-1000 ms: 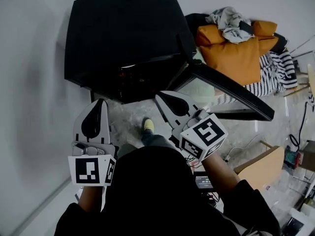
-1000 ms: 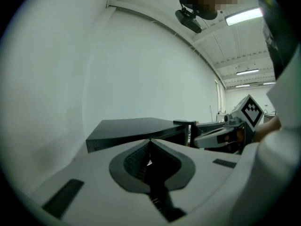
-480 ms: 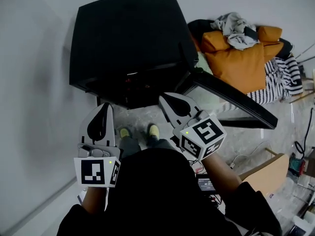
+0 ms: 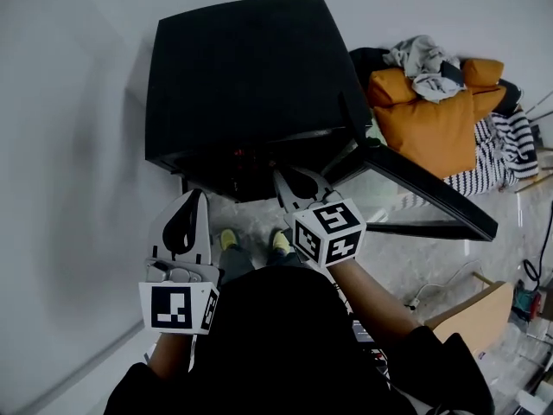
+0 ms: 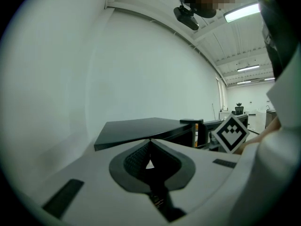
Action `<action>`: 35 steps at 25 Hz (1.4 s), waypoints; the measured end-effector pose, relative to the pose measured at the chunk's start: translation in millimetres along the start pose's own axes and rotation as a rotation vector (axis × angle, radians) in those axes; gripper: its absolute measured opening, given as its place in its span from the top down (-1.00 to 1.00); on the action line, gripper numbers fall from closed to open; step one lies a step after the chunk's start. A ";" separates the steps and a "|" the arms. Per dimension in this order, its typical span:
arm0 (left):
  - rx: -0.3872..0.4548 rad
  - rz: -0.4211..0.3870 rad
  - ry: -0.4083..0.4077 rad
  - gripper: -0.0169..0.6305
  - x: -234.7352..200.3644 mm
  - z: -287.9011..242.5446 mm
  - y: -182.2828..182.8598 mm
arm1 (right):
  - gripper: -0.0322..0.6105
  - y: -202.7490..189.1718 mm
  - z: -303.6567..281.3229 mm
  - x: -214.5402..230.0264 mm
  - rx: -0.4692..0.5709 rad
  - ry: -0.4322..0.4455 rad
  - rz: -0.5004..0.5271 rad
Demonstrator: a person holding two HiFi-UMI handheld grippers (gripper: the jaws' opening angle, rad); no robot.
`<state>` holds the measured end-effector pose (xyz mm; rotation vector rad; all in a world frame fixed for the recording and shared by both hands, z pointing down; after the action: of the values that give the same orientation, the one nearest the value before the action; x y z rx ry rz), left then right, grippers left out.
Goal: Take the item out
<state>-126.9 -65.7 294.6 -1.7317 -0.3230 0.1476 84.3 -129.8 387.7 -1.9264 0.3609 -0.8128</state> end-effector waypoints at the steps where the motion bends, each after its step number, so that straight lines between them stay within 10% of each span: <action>1: -0.002 -0.001 0.002 0.92 -2.9 -0.1 -0.5 | 0.87 -3.2 -8.6 2.8 -0.001 -0.003 -0.029; 13: -0.020 0.003 0.034 0.92 -16.8 -0.5 -6.0 | 0.49 -33.7 -89.0 41.9 0.061 -0.005 -0.518; 35: 0.002 -0.001 0.077 0.92 -18.2 5.4 -0.7 | 0.63 -32.6 -111.1 69.7 0.104 0.042 -0.807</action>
<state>-145.9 -65.8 292.9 -1.7305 -0.2668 0.0802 57.4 -228.2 476.3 -1.9499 -0.4699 -1.3498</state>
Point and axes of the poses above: the fingertips, and each gripper's own axes: z backward along the fingers, x to its right, y out of its top, the point moved 10 cm from there along z, backward along the fingers, and after that the axes turned 7 degrees about y, right-handed, at the moved point
